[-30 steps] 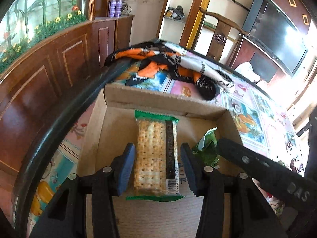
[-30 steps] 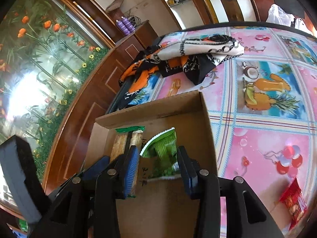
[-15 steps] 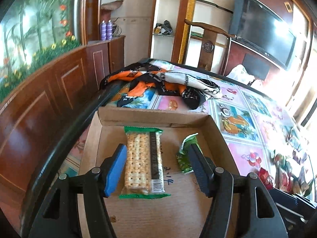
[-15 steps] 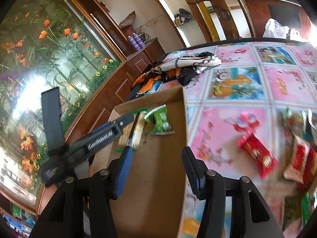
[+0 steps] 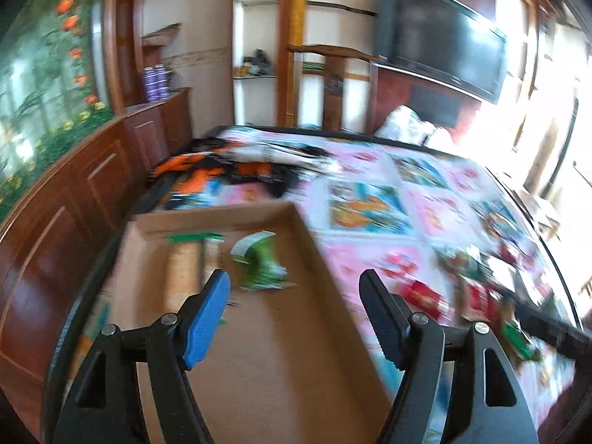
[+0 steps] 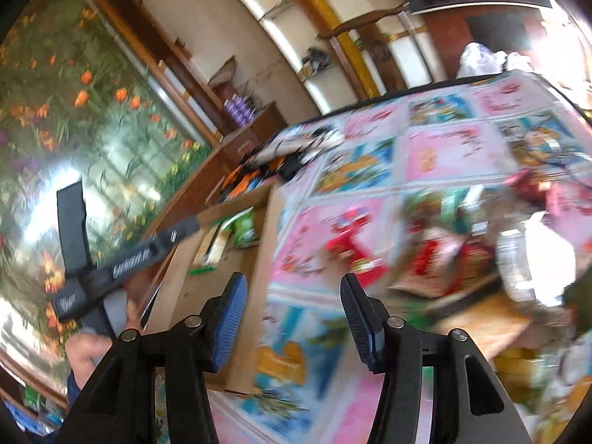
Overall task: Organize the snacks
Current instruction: 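Grasp a second cracker pack with the left gripper while the right gripper reaches the snack pile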
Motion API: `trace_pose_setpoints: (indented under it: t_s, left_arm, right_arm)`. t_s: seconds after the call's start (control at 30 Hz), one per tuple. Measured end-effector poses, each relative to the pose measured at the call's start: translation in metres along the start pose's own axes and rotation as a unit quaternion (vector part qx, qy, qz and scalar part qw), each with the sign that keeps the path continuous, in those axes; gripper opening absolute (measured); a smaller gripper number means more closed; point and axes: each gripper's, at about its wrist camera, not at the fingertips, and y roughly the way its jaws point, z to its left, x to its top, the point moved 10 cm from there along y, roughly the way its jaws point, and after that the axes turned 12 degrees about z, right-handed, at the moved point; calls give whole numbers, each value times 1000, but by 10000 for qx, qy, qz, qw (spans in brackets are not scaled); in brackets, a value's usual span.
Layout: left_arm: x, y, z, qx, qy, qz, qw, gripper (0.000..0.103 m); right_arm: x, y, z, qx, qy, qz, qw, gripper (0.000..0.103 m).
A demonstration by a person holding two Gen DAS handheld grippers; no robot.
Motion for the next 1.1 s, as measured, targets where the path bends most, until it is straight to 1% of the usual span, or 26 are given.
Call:
trace_pose_setpoints:
  t_s: [0.03, 0.07, 0.1, 0.17, 0.2, 0.27, 0.33, 0.37, 0.4, 0.43, 0.47, 0.5, 0.53, 0.57, 0.6, 0.67, 0.73, 0.77, 0.83, 0.9, 0.93, 0.97, 1.0, 1.1]
  left_arm:
    - [-2, 0, -10, -49, 80, 21, 10000, 72]
    - [-5, 1, -27, -126, 225, 70, 9996, 72]
    - [-8, 3, -47, -205, 421, 121, 9988, 72]
    - [-14, 4, -83, -363, 752, 173, 9964, 73]
    - [-16, 4, -98, -450, 886, 196, 9949, 75]
    - [-22, 5, -135, -698, 1244, 261, 9894, 81]
    - [-26, 7, -168, -808, 1587, 291, 9836, 84]
    - [-29, 8, -184, -828, 1783, 324, 9800, 89]
    - [-33, 12, -199, -864, 1997, 410, 9752, 93]
    - [-38, 18, -215, -879, 2226, 528, 9695, 93]
    - [-43, 25, -228, -775, 2425, 602, 9652, 93]
    - [-47, 31, -235, -689, 2538, 646, 9626, 93]
    - [-53, 41, -244, -561, 2732, 787, 9571, 93]
    - [-58, 47, -249, -466, 2839, 880, 9537, 93]
    - [-62, 55, -251, -282, 2961, 951, 9500, 93]
    - [-66, 68, -254, -69, 3122, 1005, 9447, 93]
    - [-66, 77, -254, 15, 3102, 1000, 9454, 93]
    - [-66, 79, -254, -18, 3051, 1009, 9470, 93]
    - [-67, 84, -256, -148, 2853, 1032, 9527, 91]
    - [-69, 86, -257, -240, 2689, 1095, 9566, 72]
    - [-70, 87, -256, -245, 2585, 1091, 9595, 68]
    - [-70, 87, -255, -239, 2505, 1052, 9621, 62]
    - [-70, 85, -254, -211, 2469, 998, 9637, 46]
    - [-76, 81, -247, -352, 2278, 1047, 9674, 46]
  right_arm:
    - [2, -11, -12, -3, 58, -103, 9999, 57]
    - [2, -20, -19, -30, 100, -187, 9998, 57]
    - [2, -33, -34, -101, 192, -327, 9992, 57]
    - [2, -54, -60, -140, 406, -530, 9977, 57]
    - [1, -64, -75, -175, 552, -632, 9963, 57]
    - [0, -81, -103, -381, 842, -788, 9926, 59]
    - [2, -100, -122, -414, 1074, -985, 9885, 60]
    - [3, -109, -131, -420, 1196, -1100, 9858, 64]
    - [3, -116, -139, -451, 1292, -1180, 9835, 65]
    - [4, -121, -145, -482, 1360, -1229, 9819, 66]
    - [4, -126, -150, -498, 1429, -1269, 9803, 66]
    - [3, -130, -155, -487, 1496, -1294, 9790, 66]
    - [3, -135, -161, -484, 1542, -1312, 9781, 66]
    - [2, -138, -164, -480, 1570, -1324, 9775, 66]
    - [1, -141, -167, -467, 1600, -1331, 9770, 66]
    - [-1, -146, -175, -431, 1664, -1330, 9761, 66]
    - [-1, -145, -175, -386, 1700, -1281, 9763, 66]
    - [-1, -143, -174, -384, 1695, -1268, 9766, 66]
    - [0, -140, -170, -418, 1638, -1207, 9782, 66]
    - [-3, -137, -171, -450, 1598, -1146, 9794, 66]
    - [-4, -134, -170, -464, 1578, -1095, 9803, 66]
    - [-5, -133, -170, -481, 1565, -1059, 9808, 66]
    - [-6, -131, -170, -506, 1554, -1018, 9813, 66]
    - [-9, -124, -172, -666, 1525, -886, 9821, 66]
